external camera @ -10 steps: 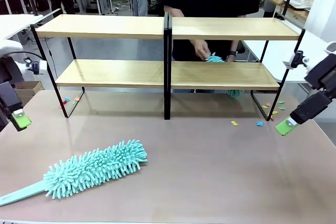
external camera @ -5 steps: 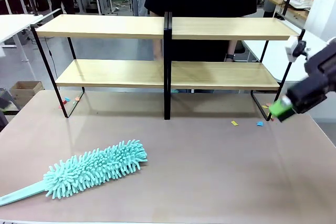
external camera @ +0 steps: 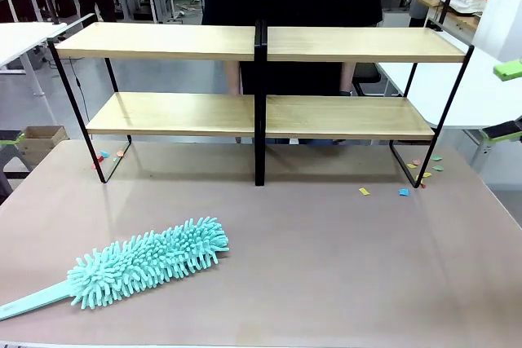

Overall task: Clean the shelves.
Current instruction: Place the Duster on the table.

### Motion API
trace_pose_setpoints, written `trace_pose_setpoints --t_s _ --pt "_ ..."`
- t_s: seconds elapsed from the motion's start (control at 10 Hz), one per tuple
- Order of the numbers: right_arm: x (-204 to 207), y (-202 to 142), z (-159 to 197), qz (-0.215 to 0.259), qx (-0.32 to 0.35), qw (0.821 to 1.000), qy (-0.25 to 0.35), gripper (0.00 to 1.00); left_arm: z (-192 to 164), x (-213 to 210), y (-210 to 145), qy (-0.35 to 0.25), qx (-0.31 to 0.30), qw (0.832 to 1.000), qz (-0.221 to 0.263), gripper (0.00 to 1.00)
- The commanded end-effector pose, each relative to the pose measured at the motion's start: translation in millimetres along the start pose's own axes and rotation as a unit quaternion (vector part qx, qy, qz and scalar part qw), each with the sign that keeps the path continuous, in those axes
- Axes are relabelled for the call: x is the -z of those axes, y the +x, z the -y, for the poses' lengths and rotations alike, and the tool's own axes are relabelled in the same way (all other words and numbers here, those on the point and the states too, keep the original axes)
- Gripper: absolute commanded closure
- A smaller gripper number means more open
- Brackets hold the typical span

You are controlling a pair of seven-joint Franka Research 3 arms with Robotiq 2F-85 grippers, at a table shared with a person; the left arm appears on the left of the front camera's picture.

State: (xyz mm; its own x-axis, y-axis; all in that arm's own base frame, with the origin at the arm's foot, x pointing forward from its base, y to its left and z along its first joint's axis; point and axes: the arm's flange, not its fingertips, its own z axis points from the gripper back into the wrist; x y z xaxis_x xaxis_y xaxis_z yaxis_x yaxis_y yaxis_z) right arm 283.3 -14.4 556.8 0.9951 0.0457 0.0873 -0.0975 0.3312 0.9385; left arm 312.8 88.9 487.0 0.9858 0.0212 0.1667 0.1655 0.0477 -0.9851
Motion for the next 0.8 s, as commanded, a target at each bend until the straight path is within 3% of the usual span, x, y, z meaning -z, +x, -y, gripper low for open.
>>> trace_pose_setpoints --t_s 0.0,0.7 --pt "26.9 8.5 -9.2 -0.033 -0.027 0.999 -0.024 0.00 9.0 -3.6 -2.0 0.007 0.010 1.000 -0.021 0.00" --pt "26.9 8.5 -9.2 -0.033 -0.027 0.999 -0.024 0.00 9.0 -3.6 -2.0 0.007 0.010 1.000 -0.021 0.00"
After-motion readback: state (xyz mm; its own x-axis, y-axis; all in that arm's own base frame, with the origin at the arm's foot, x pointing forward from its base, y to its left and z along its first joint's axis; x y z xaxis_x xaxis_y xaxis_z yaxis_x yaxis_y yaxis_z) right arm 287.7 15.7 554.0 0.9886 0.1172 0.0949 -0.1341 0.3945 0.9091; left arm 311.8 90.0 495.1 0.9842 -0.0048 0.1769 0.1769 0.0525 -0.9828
